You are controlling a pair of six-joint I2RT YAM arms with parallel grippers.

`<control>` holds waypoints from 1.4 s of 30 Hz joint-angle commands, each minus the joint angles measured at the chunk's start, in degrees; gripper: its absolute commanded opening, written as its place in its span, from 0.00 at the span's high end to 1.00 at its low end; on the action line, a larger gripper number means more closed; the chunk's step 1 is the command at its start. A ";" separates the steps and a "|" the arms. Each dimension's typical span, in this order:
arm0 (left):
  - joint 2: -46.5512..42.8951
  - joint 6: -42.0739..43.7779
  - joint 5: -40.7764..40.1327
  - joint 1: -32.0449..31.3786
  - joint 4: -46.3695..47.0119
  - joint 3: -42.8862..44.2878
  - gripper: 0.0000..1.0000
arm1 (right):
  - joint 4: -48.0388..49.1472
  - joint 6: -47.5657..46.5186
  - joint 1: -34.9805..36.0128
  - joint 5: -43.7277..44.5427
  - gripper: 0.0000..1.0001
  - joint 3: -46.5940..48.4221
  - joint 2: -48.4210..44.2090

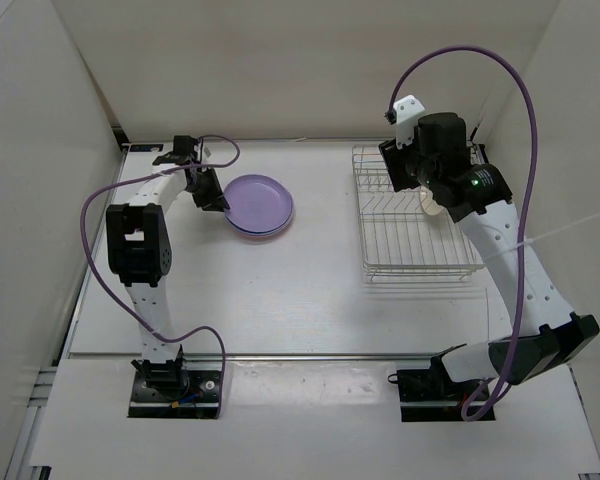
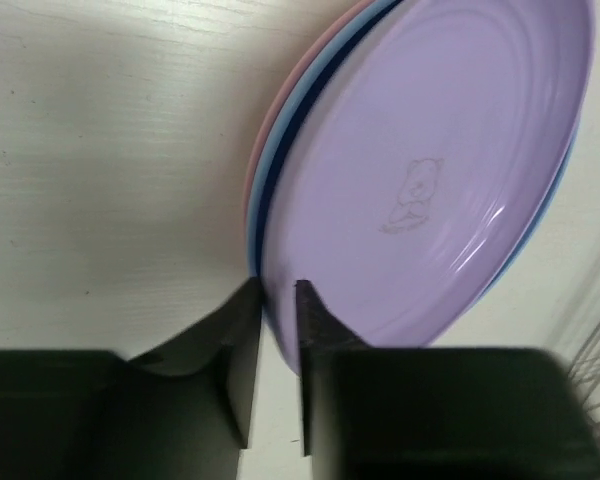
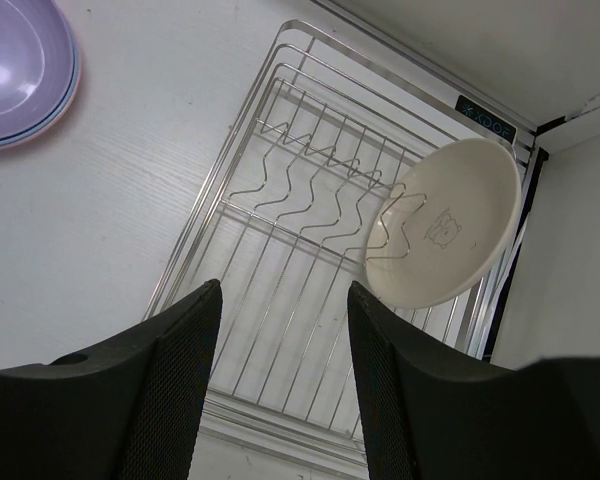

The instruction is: Unload the plates from the dish rack

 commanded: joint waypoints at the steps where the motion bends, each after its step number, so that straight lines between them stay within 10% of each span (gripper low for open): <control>1: -4.85 -0.30 -0.05 -0.02 1.21 0.54 0.67 | 2.22 0.40 0.18 0.09 0.42 0.12 -1.37; 7: -4.32 -0.30 1.09 -0.02 1.21 1.07 0.57 | 2.22 0.40 0.18 0.09 0.42 -0.93 -1.37; 13: -7.22 3.83 1.62 -1.69 -2.29 3.62 0.00 | 3.79 -1.35 0.18 5.25 0.39 -2.69 -1.37; 27: -33.30 15.87 -9.54 -0.64 -5.90 -7.80 0.00 | 18.74 -13.82 -7.89 37.34 0.38 -9.11 10.48; 42: -44.93 18.33 -12.53 0.42 -6.08 -17.56 0.00 | 20.86 -10.51 -13.87 34.38 0.43 1.17 23.14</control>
